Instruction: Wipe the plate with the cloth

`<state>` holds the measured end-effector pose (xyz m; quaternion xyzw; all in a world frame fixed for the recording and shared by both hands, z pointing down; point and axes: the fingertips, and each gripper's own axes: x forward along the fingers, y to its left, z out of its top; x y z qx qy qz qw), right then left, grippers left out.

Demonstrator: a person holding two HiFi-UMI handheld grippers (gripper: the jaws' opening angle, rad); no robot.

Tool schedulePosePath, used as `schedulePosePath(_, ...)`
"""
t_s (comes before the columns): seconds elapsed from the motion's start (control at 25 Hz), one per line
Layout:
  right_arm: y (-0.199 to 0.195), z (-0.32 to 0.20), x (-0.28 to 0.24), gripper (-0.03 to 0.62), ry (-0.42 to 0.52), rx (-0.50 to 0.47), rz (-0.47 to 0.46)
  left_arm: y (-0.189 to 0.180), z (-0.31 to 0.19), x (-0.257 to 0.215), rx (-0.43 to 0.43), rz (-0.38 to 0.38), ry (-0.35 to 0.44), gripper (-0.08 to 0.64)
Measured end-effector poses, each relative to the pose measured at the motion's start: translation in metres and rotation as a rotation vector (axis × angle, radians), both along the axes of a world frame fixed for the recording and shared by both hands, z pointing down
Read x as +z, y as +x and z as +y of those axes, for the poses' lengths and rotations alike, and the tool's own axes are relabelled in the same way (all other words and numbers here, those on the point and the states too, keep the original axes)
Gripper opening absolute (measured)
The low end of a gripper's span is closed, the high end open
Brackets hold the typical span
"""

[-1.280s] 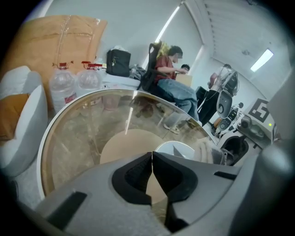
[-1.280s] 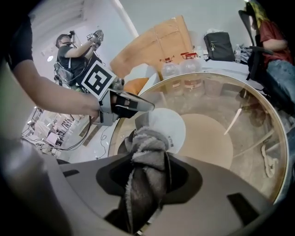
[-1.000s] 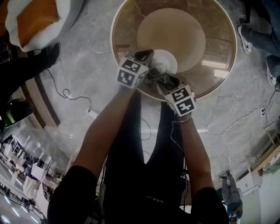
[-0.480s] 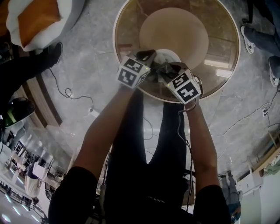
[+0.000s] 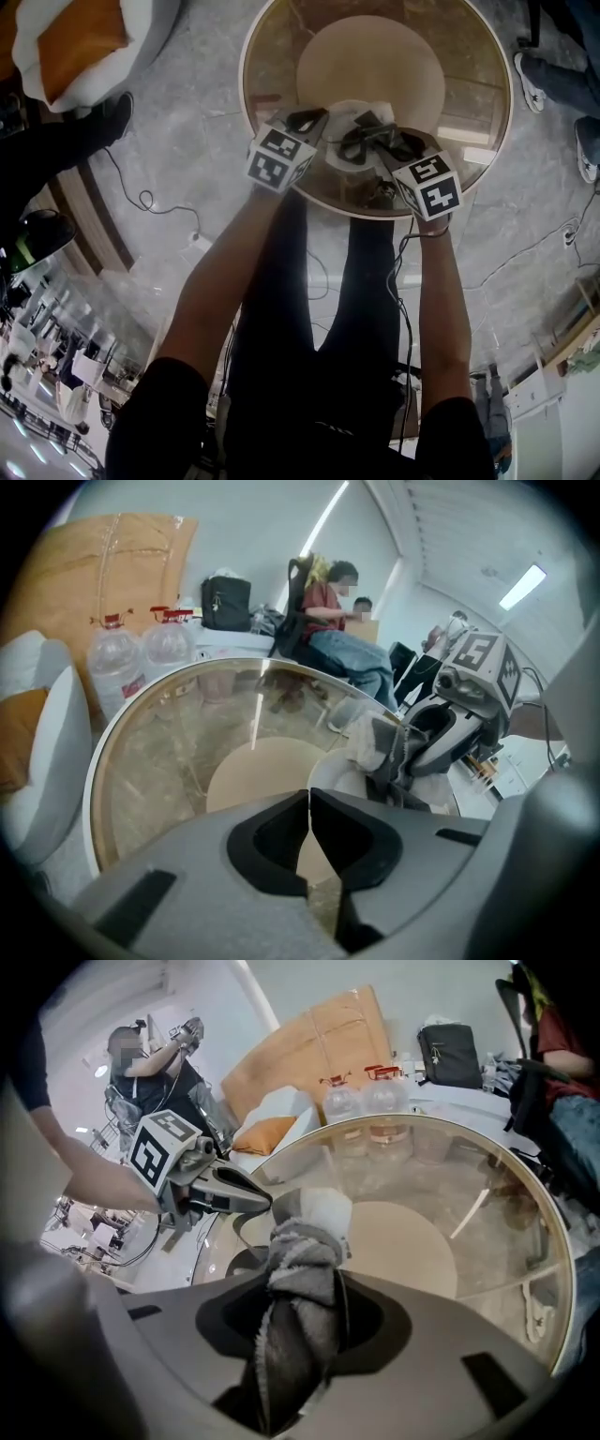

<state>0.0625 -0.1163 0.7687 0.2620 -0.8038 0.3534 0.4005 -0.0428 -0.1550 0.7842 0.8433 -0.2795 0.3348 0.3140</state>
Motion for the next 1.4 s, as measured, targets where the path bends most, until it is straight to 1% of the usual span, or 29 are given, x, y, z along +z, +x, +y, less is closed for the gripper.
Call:
schedulePosePath(0.12, 0.008, 0.018, -0.002, 0.15, -0.011, -0.019, 0.005, 0.002, -0.001, 0.0, 0.003, -0.001, 0.003, 0.012)
schedulePosePath(0.24, 0.006, 0.043, -0.006, 0.15, -0.03, -0.055, 0.008, 0.006, -0.001, -0.003, 0.009, -0.008, 0.001, 0.011)
schedulePosePath(0.4, -0.016, 0.072, -0.004, 0.15, -0.073, -0.082, -0.027, 0.008, -0.001, 0.0, 0.005, 0.004, -0.001, 0.011)
schedulePosePath(0.52, -0.039, 0.083, -0.002, 0.15, -0.097, -0.108, -0.062, 0.01, 0.001, 0.001, 0.012, 0.006, -0.006, 0.011)
schedulePosePath(0.68, -0.073, 0.088, -0.005, 0.15, -0.093, -0.209, -0.105, 0.015, 0.003, -0.002, 0.028, -0.002, -0.004, 0.011)
schedulePosePath(0.8, -0.089, 0.083, -0.004, 0.15, -0.079, -0.288, -0.107, 0.017, 0.002, -0.002, 0.037, 0.009, 0.001, 0.011)
schedulePosePath(0.92, -0.093, 0.07, -0.003, 0.15, -0.066, -0.353, -0.087, 0.015, 0.003, -0.002, 0.042, 0.006, -0.008, 0.011)
schedulePosePath(1.0, -0.087, 0.064, 0.0, 0.15, -0.074, -0.369, -0.075, 0.015, 0.004, -0.001, 0.049, -0.002, -0.013, 0.011)
schedulePosePath(1.08, -0.077, 0.058, 0.003, 0.15, -0.095, -0.345, -0.072, 0.015, 0.004, -0.001, 0.058, -0.007, -0.008, 0.011)
schedulePosePath(1.16, -0.068, 0.048, 0.003, 0.15, -0.101, -0.298, -0.072, 0.014, 0.004, -0.001, 0.064, -0.008, -0.005, 0.011)
schedulePosePath(1.4, -0.029, 0.011, 0.001, 0.15, -0.068, -0.104, -0.052, 0.008, 0.009, 0.001, 0.065, -0.015, -0.027, 0.012)
